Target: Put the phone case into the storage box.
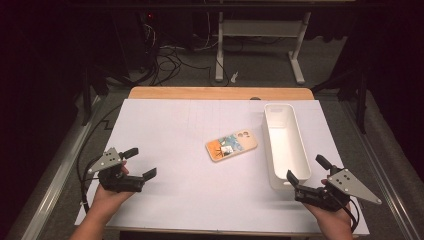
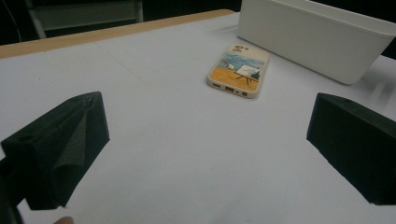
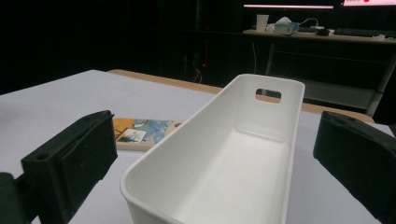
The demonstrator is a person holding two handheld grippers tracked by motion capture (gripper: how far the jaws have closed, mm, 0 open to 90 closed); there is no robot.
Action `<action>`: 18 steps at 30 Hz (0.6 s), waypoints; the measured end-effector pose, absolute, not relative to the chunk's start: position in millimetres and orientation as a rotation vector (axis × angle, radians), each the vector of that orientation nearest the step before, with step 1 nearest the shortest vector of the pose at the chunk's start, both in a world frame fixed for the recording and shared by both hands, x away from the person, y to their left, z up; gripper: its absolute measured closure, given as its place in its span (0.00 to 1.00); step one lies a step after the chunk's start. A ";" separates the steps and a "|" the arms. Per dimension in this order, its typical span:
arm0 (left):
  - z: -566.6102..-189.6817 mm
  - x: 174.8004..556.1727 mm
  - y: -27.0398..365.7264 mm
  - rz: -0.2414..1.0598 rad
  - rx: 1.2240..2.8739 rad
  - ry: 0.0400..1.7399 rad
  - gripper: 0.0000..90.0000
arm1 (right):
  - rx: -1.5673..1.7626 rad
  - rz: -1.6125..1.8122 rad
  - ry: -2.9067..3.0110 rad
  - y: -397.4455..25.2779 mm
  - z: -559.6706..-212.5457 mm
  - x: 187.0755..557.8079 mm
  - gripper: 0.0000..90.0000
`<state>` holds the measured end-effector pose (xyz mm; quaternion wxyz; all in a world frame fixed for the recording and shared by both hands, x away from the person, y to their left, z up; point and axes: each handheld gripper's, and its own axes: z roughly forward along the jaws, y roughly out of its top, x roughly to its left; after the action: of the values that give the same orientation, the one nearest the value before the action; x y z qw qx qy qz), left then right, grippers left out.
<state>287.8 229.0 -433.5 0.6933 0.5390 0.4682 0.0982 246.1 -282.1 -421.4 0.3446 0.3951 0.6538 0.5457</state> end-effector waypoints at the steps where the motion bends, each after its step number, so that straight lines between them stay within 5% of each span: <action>1: -433.7 287.9 229.0 0.219 1.205 1.046 0.00 | 1.025 1.417 1.700 -281.9 -421.5 246.2 0.00; 18: -434.2 288.1 228.9 0.211 1.210 1.048 0.00 | 1.019 1.418 1.712 -279.3 -421.2 245.3 0.00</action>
<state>288.1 228.9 -434.2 0.6916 0.5413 0.4688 0.0942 245.3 -279.3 -421.2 0.3410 0.3917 0.6582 0.5450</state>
